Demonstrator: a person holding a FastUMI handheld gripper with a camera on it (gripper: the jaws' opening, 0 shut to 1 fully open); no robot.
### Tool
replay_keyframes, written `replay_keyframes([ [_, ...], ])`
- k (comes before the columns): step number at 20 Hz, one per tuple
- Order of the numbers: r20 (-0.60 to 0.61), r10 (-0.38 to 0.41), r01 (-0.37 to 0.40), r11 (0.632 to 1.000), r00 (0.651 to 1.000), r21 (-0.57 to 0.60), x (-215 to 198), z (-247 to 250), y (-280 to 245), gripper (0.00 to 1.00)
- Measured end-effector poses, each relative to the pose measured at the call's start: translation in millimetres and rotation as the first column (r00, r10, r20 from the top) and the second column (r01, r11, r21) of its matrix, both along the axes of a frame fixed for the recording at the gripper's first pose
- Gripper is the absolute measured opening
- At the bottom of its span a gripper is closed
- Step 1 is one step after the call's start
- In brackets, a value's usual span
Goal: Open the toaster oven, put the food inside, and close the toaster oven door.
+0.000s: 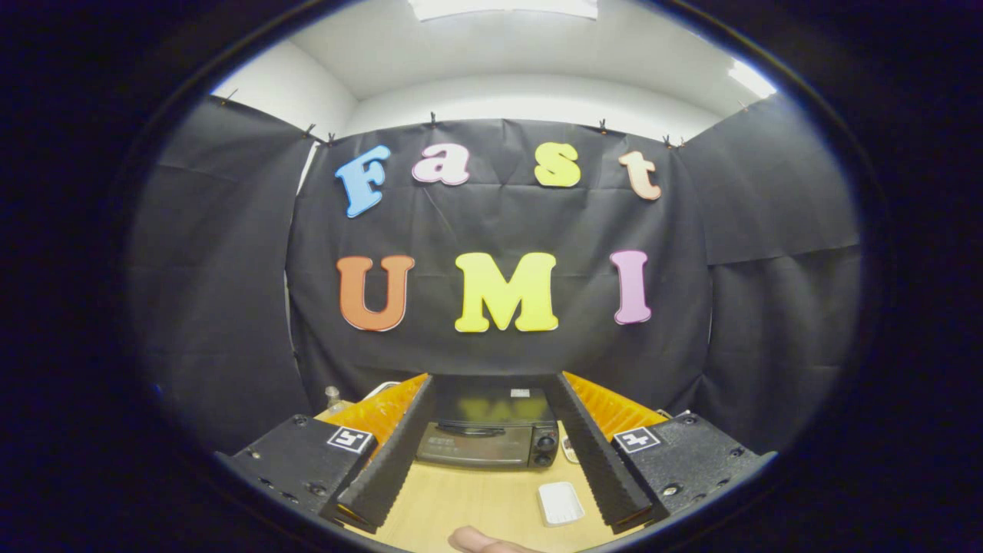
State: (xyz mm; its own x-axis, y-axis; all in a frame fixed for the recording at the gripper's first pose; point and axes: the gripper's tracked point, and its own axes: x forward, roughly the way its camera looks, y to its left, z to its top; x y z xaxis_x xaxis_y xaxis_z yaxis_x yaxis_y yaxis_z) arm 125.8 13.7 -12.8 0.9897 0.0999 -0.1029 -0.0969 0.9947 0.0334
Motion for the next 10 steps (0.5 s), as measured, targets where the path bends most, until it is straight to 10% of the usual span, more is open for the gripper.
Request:
replay_keyframes([
  [10,-0.027,0.015,-0.016,1.0,1.0,-0.014,-67,-37,-20,0.99],
])
